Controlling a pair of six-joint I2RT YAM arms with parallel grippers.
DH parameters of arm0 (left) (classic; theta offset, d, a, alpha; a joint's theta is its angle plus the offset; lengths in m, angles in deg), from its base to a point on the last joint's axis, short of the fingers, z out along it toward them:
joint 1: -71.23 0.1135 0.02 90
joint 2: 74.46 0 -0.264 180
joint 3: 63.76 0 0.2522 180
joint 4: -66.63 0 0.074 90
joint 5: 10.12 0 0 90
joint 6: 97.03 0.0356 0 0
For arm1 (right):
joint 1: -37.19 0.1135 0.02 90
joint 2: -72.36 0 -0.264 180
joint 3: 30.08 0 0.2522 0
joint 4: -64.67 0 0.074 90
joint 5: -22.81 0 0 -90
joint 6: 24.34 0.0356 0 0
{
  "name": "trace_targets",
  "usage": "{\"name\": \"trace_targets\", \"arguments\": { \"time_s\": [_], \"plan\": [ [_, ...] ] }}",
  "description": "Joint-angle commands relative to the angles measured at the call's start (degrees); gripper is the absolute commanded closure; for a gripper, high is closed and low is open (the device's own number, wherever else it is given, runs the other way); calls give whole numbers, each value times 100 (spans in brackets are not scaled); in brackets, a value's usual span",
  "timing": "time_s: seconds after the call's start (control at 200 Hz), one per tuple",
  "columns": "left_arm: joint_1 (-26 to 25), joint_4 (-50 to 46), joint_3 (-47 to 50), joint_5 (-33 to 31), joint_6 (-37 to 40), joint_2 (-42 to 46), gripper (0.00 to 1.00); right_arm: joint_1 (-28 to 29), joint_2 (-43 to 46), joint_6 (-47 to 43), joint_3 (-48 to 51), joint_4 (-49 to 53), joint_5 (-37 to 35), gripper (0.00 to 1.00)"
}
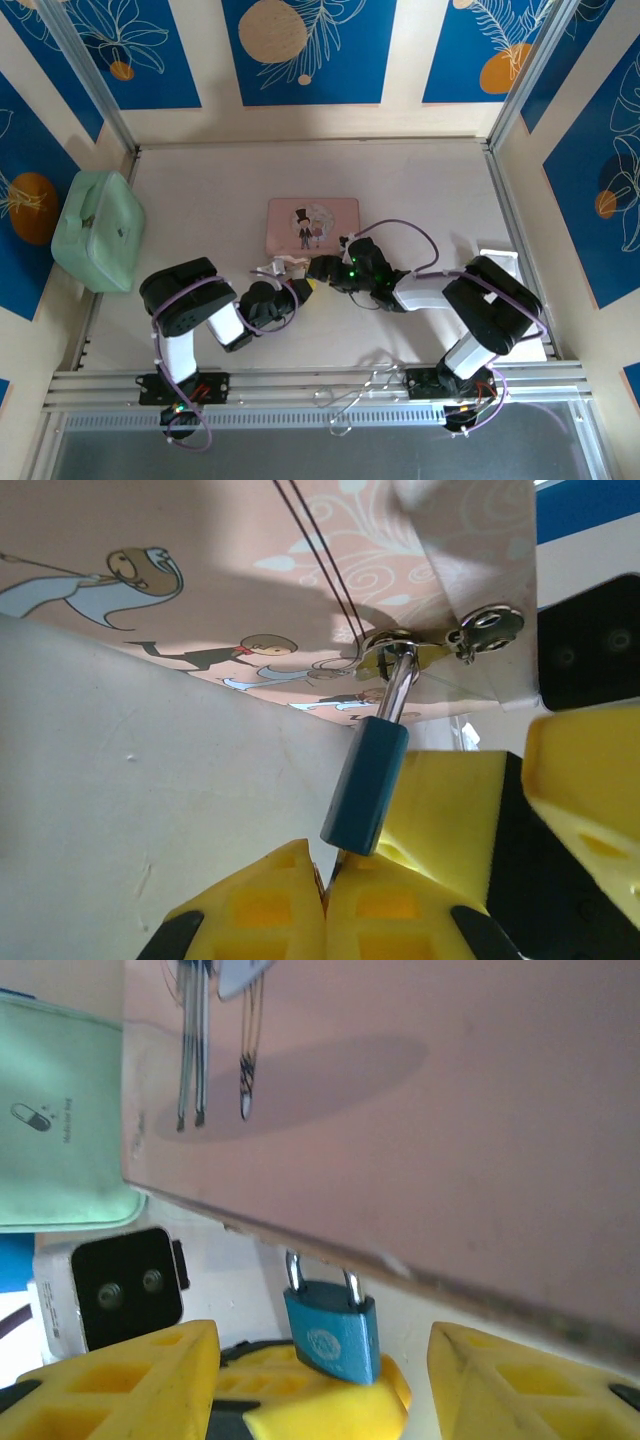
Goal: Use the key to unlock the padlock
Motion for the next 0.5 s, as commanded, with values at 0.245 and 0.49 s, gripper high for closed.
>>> {"name": "trace_targets", "arguments": {
  "time_s": [0.245, 0.49],
  "plan": [
    [38, 164, 53, 37, -89, 209, 100, -3, -453, 235, 103, -662, 148, 47],
    [38, 164, 61, 53, -103, 273, 100, 40, -575, 307, 28, -335, 102, 50]
  ]
}}
